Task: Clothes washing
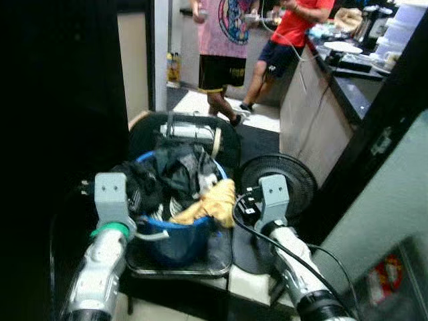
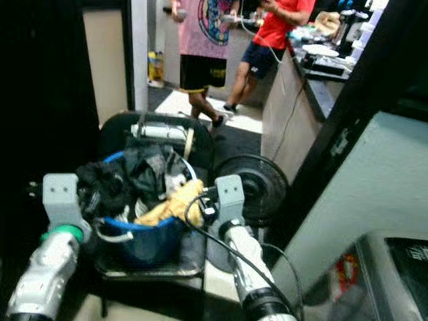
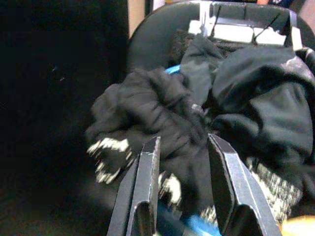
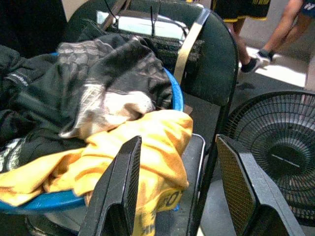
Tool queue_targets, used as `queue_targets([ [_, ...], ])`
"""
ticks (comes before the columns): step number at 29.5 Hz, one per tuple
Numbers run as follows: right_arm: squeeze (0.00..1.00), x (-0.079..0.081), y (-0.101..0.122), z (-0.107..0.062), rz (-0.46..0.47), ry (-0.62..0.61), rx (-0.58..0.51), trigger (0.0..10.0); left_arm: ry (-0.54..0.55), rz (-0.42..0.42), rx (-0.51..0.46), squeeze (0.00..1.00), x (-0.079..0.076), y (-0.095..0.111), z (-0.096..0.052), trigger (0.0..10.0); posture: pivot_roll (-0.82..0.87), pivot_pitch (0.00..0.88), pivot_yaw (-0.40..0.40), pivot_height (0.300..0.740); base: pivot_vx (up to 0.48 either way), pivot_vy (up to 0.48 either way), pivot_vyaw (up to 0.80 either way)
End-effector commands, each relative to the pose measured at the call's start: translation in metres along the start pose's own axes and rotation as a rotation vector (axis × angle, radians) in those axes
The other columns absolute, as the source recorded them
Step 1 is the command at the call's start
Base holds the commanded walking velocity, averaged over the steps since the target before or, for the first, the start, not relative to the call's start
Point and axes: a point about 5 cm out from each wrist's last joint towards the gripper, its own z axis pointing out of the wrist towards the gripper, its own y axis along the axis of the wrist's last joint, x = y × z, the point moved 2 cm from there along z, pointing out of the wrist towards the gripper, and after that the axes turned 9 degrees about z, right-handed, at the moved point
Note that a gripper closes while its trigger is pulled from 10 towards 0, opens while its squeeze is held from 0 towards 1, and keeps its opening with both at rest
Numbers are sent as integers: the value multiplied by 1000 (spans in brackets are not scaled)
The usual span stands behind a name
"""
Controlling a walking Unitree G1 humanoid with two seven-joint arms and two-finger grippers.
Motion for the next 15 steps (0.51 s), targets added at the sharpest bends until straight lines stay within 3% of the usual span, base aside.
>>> queue_targets([
  [1, 0, -3, 2, 0, -9, -5, 1, 10000, -10, 9, 6, 0, -4, -3, -1, 10000, -16, 0, -48, 740, 262, 0, 0],
  [6, 0, -2, 5, 1, -8, -4, -6, 10000, -20, 17, 11, 0, -7, -4, -1, 10000, -19, 0, -38, 740, 247, 0, 0],
  [9, 0, -2, 5, 1, -55, -8, 0, 10000, -24, 18, 12, 0, -8, -5, -1, 10000, -14, 0, -32, 740, 240, 0, 0],
  [11, 0, 0, 4, 1, -117, 4, 0, 10000, -35, 27, 15, 0, -9, -5, 0, 10000, -4, 0, -23, 740, 0, 0, 800],
  [13, 0, 0, 4, 1, -117, 4, 0, 10000, -35, 27, 15, 0, -9, -5, 0, 10000, -4, 0, -23, 740, 0, 0, 800],
  [15, 0, 5, 2, 2, -75, -3, -3, 10000, -62, 45, 23, 0, -8, -5, 1, 10000, 49, 0, 48, 740, 0, 0, 400],
])
